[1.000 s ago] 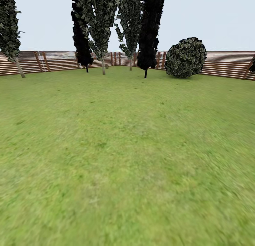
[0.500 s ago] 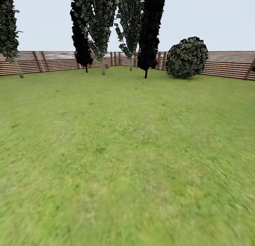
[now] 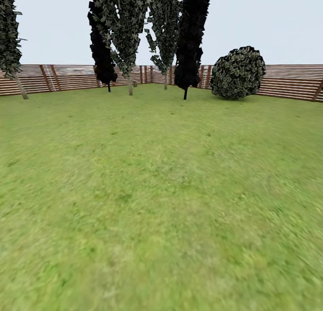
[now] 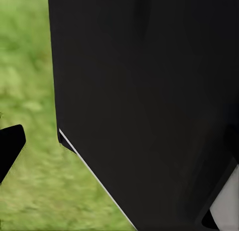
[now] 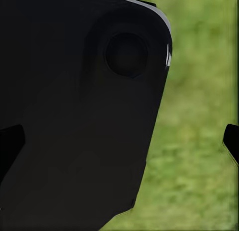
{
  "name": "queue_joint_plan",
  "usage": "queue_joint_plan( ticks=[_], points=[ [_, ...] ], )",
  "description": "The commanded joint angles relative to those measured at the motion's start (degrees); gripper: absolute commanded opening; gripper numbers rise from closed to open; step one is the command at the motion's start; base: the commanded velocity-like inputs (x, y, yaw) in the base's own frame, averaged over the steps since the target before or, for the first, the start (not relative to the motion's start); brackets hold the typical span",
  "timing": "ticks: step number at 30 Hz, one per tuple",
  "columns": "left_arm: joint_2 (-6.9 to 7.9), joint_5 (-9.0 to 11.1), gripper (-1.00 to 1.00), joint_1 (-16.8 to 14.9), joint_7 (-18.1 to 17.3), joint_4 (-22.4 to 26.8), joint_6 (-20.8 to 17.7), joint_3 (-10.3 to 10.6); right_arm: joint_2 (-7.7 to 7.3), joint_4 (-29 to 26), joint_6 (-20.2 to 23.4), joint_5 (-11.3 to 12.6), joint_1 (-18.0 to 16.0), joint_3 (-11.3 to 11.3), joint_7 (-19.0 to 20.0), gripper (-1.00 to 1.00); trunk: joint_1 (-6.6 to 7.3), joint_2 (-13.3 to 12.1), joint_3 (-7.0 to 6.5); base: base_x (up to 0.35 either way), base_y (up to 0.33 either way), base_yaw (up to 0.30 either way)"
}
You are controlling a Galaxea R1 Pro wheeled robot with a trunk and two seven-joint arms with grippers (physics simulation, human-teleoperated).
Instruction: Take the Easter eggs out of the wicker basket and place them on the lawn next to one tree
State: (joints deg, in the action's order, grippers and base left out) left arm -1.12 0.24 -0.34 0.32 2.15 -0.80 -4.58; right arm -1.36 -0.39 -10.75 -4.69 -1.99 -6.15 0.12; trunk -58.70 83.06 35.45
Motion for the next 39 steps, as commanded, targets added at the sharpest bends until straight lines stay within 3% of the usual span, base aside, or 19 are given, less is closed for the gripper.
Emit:
queue_joint_plan(
  ticks=[1,39],
  points=[
    [-0.02,0.0,1.0,0.0,0.0,0.0,-0.1,-0.4,0.0,0.0,-0.1,-0.4,0.0,-0.2,0.0,1.0,-0.03,0.0,0.05,0.331,0.0,0.0],
    [-0.02,0.1,1.0,0.0,0.0,0.0,-0.1,-0.4,0.04,0.0,-0.2,-0.6,0.0,-0.2,0.0,1.0,-0.03,0.0,0.05,0.331,0.0,0.0]
  ],
)
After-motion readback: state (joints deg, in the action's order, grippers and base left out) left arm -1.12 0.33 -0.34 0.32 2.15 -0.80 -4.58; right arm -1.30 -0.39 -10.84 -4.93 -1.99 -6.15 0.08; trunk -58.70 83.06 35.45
